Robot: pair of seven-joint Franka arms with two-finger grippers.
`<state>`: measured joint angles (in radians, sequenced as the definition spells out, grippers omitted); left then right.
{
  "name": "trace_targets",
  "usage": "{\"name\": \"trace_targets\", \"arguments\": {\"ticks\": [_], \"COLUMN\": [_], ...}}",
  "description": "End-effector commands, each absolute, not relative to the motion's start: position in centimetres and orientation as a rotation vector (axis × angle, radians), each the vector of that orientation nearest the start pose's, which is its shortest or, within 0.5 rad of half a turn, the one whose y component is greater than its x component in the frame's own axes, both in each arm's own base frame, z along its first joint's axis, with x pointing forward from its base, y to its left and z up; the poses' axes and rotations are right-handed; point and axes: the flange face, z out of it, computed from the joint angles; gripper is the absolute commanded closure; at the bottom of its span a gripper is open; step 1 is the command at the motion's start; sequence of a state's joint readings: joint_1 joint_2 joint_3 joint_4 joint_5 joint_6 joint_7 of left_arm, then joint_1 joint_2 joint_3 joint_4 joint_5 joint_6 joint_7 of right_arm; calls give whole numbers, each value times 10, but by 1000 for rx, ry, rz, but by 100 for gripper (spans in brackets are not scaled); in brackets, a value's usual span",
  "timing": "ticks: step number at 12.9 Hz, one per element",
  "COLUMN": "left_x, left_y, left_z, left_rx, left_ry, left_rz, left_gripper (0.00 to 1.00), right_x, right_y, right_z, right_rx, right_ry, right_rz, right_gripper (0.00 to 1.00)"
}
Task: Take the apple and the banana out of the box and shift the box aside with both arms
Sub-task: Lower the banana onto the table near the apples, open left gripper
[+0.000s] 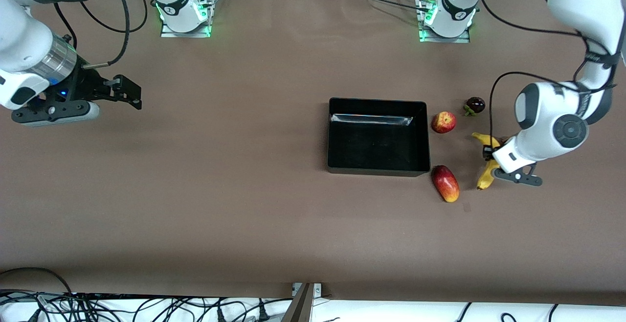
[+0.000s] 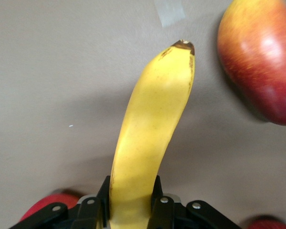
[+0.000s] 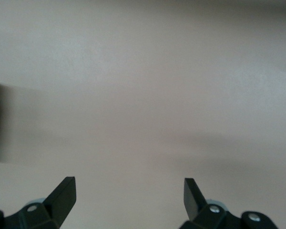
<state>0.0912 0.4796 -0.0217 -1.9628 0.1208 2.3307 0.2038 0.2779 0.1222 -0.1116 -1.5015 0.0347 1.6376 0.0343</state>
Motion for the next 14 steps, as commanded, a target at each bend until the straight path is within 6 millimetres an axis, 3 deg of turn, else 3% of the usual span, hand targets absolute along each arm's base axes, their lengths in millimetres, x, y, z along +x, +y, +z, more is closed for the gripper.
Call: {"name": "trace_targets", "arguments": {"ticks": [1,2,3,5,8,10,12,14], "left_x": [600,600,599,599,606,611,614,607], "left_y": [47,47,47,48,49,44,33,20], "left_z": [199,197,195,208,265,324,396,468], "left_rx": [-3060,-3061,-3061,-3058,-3048,-3060,-3114,-3107], "left_ry": [342,343,345,344,331,305,261,254], "left_rz": [197,204,211,221,162,214,317,346], "left_gripper": [79,35,0,0,0,0,0,0], "right_x": [582,583,584,585,586,589,593,592], "right_y": [107,107,108,106,100,95,97,90], "right_z": [608,607,605,602,602,596,584,589], "right_rx": [-3106,-3110,-3110,-3110,-3115,-3118,-3121,-3121], "right_ry": [-206,-209,-224,-226,-215,-203,-198,-179], "right_rz": [-47,-45,-43,-31,-25,-9,24,10], "right_gripper": [0,0,0,0,0,0,0,0]}}
